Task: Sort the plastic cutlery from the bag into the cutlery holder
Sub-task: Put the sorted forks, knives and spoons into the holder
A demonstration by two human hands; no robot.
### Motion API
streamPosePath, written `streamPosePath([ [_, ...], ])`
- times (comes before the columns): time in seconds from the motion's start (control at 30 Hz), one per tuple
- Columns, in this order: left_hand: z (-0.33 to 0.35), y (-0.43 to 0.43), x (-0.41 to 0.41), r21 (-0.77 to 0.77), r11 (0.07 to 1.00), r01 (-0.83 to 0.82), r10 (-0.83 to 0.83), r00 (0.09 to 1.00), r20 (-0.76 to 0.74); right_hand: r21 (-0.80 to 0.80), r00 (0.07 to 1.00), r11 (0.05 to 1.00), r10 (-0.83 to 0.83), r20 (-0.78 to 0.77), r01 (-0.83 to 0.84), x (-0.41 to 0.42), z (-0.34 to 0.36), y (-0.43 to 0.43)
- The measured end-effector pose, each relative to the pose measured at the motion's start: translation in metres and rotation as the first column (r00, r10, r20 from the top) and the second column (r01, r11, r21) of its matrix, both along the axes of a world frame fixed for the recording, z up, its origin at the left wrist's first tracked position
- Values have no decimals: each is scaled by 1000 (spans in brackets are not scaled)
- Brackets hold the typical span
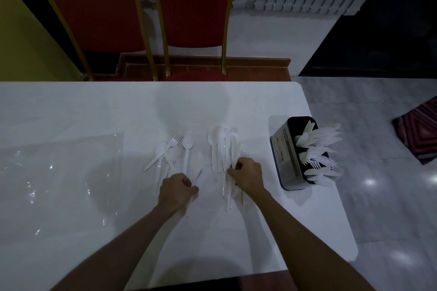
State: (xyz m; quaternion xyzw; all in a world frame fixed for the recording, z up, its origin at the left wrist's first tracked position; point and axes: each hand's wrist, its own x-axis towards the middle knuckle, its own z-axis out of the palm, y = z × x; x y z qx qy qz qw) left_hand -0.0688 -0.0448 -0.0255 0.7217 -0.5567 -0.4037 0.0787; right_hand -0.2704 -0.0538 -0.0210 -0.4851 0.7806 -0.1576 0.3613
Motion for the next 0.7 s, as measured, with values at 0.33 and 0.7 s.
streamPosePath([
  [0.33,1,-8,6,36,988,-148,153,960,-233,-11,985,991,-130,-112,130,21,-15,-35],
  [0.7,1,-8,12,79,985,-152,169,933,-318,42,981,980,-191,-33,192,-3,-14,-38],
])
